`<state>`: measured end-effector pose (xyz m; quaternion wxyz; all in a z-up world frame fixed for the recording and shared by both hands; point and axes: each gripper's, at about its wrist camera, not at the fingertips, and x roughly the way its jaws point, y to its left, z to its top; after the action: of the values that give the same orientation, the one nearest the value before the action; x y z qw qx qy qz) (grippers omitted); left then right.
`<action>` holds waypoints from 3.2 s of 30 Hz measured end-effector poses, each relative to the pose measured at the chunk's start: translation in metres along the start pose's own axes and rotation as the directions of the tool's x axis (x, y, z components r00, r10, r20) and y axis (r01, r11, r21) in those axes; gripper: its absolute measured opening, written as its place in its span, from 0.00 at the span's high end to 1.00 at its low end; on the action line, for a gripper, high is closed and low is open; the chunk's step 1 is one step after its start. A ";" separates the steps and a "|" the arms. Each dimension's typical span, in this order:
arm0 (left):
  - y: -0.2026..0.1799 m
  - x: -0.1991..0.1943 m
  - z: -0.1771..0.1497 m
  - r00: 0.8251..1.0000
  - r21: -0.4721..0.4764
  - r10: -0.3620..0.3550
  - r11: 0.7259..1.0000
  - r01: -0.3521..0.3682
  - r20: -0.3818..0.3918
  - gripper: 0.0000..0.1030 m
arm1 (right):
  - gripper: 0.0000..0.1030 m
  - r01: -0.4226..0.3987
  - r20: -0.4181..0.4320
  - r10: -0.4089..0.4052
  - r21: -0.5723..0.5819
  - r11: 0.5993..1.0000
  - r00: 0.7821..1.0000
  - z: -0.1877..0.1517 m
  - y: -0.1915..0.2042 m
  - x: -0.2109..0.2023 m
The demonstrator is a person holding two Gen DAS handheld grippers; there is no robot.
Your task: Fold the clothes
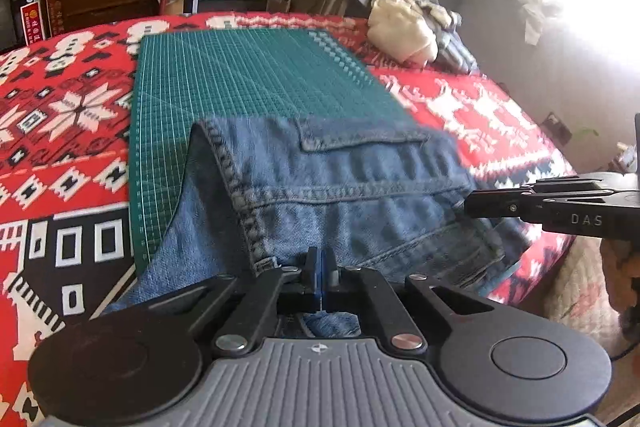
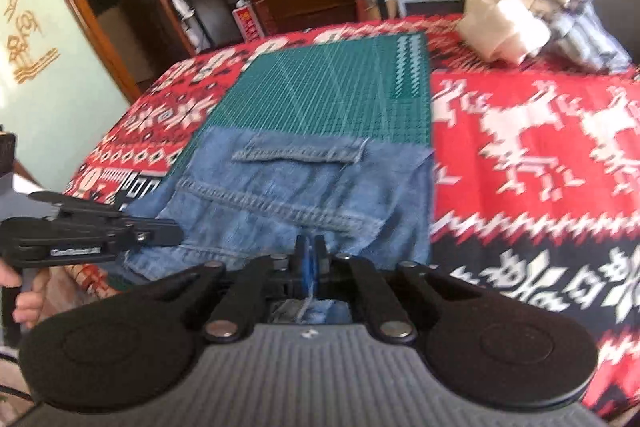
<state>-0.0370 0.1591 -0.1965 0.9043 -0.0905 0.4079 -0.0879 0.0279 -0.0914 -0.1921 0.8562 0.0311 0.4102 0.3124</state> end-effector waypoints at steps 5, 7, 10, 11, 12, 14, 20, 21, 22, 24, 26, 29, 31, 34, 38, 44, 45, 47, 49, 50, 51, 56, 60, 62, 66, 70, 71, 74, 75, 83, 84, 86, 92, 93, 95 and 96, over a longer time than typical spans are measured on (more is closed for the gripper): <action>0.004 0.005 0.011 1.000 -0.018 0.019 1.000 -0.019 0.024 0.96 | 0.97 0.040 -0.066 -0.038 0.037 0.999 0.997 0.000 -0.010 0.025; 0.009 0.011 0.012 1.000 -0.034 0.026 0.999 -0.025 0.016 0.96 | 1.00 0.028 -0.060 -0.025 0.062 0.998 0.998 -0.007 -0.017 0.024; 0.018 0.011 0.007 1.000 -0.072 0.012 0.997 -0.011 0.006 0.96 | 1.00 0.022 -0.059 -0.017 0.086 0.996 0.998 -0.014 -0.024 0.021; 0.021 0.010 0.005 1.000 -0.085 0.005 0.996 -0.004 0.004 0.97 | 1.00 0.022 -0.060 -0.016 0.092 0.996 0.998 -0.015 -0.025 0.019; 0.021 0.009 0.005 1.000 -0.089 0.002 0.996 -0.002 0.002 0.97 | 1.00 0.027 -0.064 -0.022 0.082 0.996 0.998 -0.015 -0.024 0.018; 0.020 0.007 0.005 1.000 -0.087 0.007 0.996 -0.007 -0.007 0.97 | 1.00 0.042 -0.083 -0.034 0.089 0.995 0.996 -0.012 -0.024 0.015; 0.014 -0.004 0.004 1.000 -0.071 0.014 0.997 -0.015 -0.002 0.97 | 0.99 0.046 -0.072 -0.036 0.130 0.990 0.997 -0.008 -0.033 -0.006; 0.013 -0.005 0.005 1.000 -0.072 0.015 0.997 -0.015 0.003 0.97 | 0.94 0.050 -0.063 -0.043 0.118 0.992 0.997 -0.006 -0.032 -0.009; 0.012 -0.006 0.007 1.000 -0.070 0.018 0.997 -0.017 0.010 0.97 | 0.93 0.052 -0.051 -0.047 0.095 0.994 0.998 -0.002 -0.029 -0.010; 0.012 -0.006 0.011 0.999 -0.065 0.026 0.998 -0.024 0.023 0.97 | 0.93 0.053 -0.029 -0.052 0.046 0.998 0.998 0.005 -0.021 -0.009; 0.015 -0.003 0.015 0.999 -0.068 0.034 0.997 -0.032 0.026 0.97 | 0.93 0.053 -0.013 -0.053 0.006 0.999 0.999 0.013 -0.013 -0.004; 0.020 0.006 0.019 0.999 -0.081 0.042 0.996 -0.041 0.019 0.97 | 0.93 0.067 -0.002 -0.067 -0.034 0.997 0.998 0.023 -0.006 0.010; 0.022 0.012 0.018 0.999 -0.079 0.047 0.996 -0.047 0.005 0.95 | 0.93 0.091 -0.016 -0.092 -0.058 0.994 0.996 0.026 -0.005 0.021; 0.024 0.015 0.014 0.999 -0.073 0.044 0.996 -0.044 -0.006 0.95 | 0.94 0.117 -0.047 -0.120 -0.059 0.991 0.992 0.024 -0.010 0.034; 0.028 0.012 0.009 0.999 -0.124 0.036 0.992 -0.038 -0.020 0.95 | 0.96 0.105 -0.053 -0.106 -0.017 0.994 0.993 0.019 -0.019 0.031; 0.023 0.009 0.008 0.997 -0.083 0.062 0.994 -0.065 -0.038 0.95 | 0.93 0.112 -0.067 -0.114 -0.020 0.993 0.991 0.014 -0.021 0.021; 0.022 0.008 0.008 0.997 -0.079 0.064 0.995 -0.067 -0.041 0.95 | 0.92 0.109 -0.069 -0.109 -0.005 0.994 0.992 0.013 -0.023 0.019; 0.021 0.005 0.008 0.997 -0.072 0.067 0.995 -0.070 -0.039 0.95 | 0.92 0.106 -0.071 -0.104 0.022 0.994 0.992 0.011 -0.025 0.014; 0.021 0.000 0.007 0.997 -0.072 0.070 0.995 -0.072 -0.033 0.95 | 0.92 0.113 -0.068 -0.111 0.022 0.993 0.992 0.010 -0.023 0.007; 0.020 -0.003 0.007 0.997 -0.076 0.070 0.994 -0.073 -0.033 0.94 | 0.91 0.114 -0.065 -0.112 0.019 0.993 0.992 0.009 -0.021 0.002; 0.019 -0.006 0.007 0.997 -0.078 0.071 0.994 -0.073 -0.034 0.93 | 0.89 0.107 -0.060 -0.106 0.016 0.994 0.993 0.009 -0.018 -0.002; 0.002 -0.017 0.012 0.997 -0.044 0.071 0.996 -0.072 -0.022 0.65 | 0.64 0.099 -0.059 -0.103 -0.060 0.993 0.993 0.012 0.006 -0.010; -0.013 -0.020 0.012 0.989 0.025 0.146 0.989 -0.146 -0.021 0.42 | 0.33 0.133 -0.080 -0.141 -0.098 0.986 0.987 0.013 0.020 -0.008; -0.015 -0.020 0.010 0.985 0.032 0.170 0.985 -0.169 -0.038 0.29 | 0.23 0.125 -0.105 -0.133 -0.081 0.989 0.985 0.013 0.021 -0.006; -0.012 -0.010 0.010 0.982 0.016 0.138 0.990 -0.137 -0.130 0.25 | 0.12 0.132 -0.165 -0.149 -0.112 0.985 0.975 0.014 0.028 0.001; -0.009 0.006 0.012 0.964 0.046 0.157 0.988 -0.150 -0.215 0.21 | 0.01 0.146 -0.211 -0.175 -0.148 0.978 0.962 0.011 0.034 0.012; -0.006 0.010 0.012 0.959 0.034 0.167 0.986 -0.164 -0.230 0.20 | 0.01 0.155 -0.225 -0.186 -0.147 0.977 0.956 0.010 0.034 0.016; 0.001 0.018 0.011 0.950 -0.002 0.165 0.985 -0.171 -0.264 0.14 | 0.01 0.158 -0.268 -0.187 -0.126 0.979 0.945 0.008 0.029 0.026; 0.003 0.020 0.010 0.950 -0.013 0.156 0.986 -0.165 -0.272 0.11 | 0.01 0.155 -0.292 -0.184 -0.118 0.981 0.939 0.007 0.026 0.031; 0.001 0.029 0.010 0.941 0.012 0.143 0.989 -0.146 -0.307 0.00 | 0.00 0.146 -0.369 -0.137 -0.004 0.989 0.919 0.010 0.006 0.043; 0.001 0.029 0.011 0.940 0.013 0.144 0.989 -0.147 -0.309 0.00 | 0.00 0.145 -0.370 -0.138 -0.007 0.989 0.919 0.010 0.006 0.043; 0.002 0.030 0.013 0.937 0.007 0.142 0.989 -0.147 -0.318 0.00 | 0.00 0.143 -0.365 -0.138 -0.012 0.990 0.921 0.011 0.006 0.044; 0.003 0.037 0.020 0.921 0.001 0.140 0.989 -0.150 -0.364 0.00 | 0.00 0.143 -0.389 -0.136 -0.011 0.990 0.911 0.017 0.006 0.050; 0.003 0.037 0.021 0.920 -0.001 0.141 0.988 -0.152 -0.365 0.00 | 0.00 0.140 -0.390 -0.136 -0.016 0.990 0.911 0.018 0.006 0.050; 0.002 0.038 0.021 0.917 -0.004 0.148 0.987 -0.161 -0.369 0.00 | 0.00 0.146 -0.391 -0.140 -0.016 0.989 0.910 0.018 0.007 0.051; 0.001 0.039 0.022 0.915 -0.003 0.154 0.986 -0.167 -0.372 0.00 | 0.00 0.150 -0.396 -0.146 -0.022 0.989 0.907 0.018 0.008 0.051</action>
<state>0.0048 0.1531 -0.2107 0.8134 -0.0540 0.5787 -0.0219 0.0609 -0.0524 -0.2127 0.7765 -0.0599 0.5775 0.2447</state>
